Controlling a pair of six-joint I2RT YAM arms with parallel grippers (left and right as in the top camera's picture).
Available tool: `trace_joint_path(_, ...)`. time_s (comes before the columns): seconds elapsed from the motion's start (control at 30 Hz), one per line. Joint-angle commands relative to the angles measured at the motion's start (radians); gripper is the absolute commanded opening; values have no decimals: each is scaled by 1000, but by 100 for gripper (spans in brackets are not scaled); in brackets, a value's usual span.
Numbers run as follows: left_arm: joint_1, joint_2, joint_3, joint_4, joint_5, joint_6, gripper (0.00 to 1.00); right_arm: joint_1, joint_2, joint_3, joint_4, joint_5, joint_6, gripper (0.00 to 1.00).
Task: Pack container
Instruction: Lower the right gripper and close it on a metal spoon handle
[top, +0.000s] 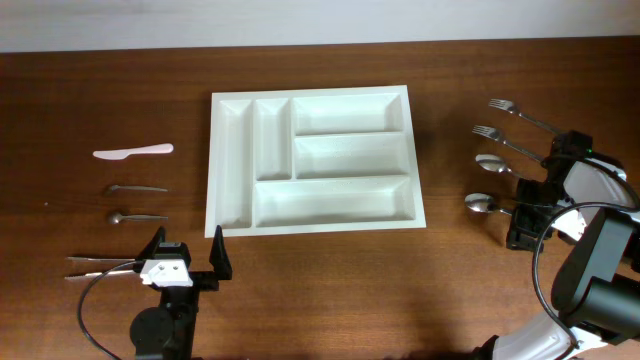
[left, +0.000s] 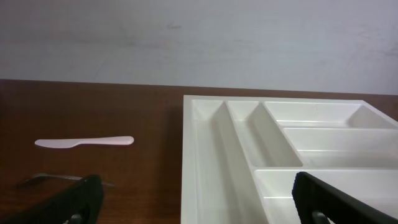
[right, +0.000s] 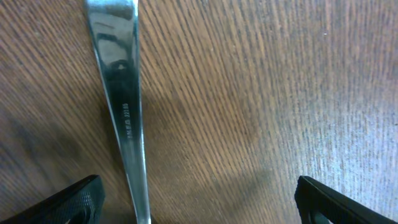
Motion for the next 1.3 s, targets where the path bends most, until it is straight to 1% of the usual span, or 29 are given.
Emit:
trace_joint_path(0.0,1,-9,-6,0,0,16,99,3,16,-7,5,40,9,99)
trace_joint_path(0.1,1,-9,-6,0,0,16,99,3,16,-7,23,51,-14,99)
trace_joint_path(0.43,1,-9,-6,0,0,16,99,3,23,-7,72,55,-13,100)
trace_joint_path(0.7,1,-9,-6,0,0,16,99,3,60,-6,74,55,-13,100)
trace_joint_path(1.27,1,-9,-6,0,0,16,99,2,63,-6,78,44,-13,99)
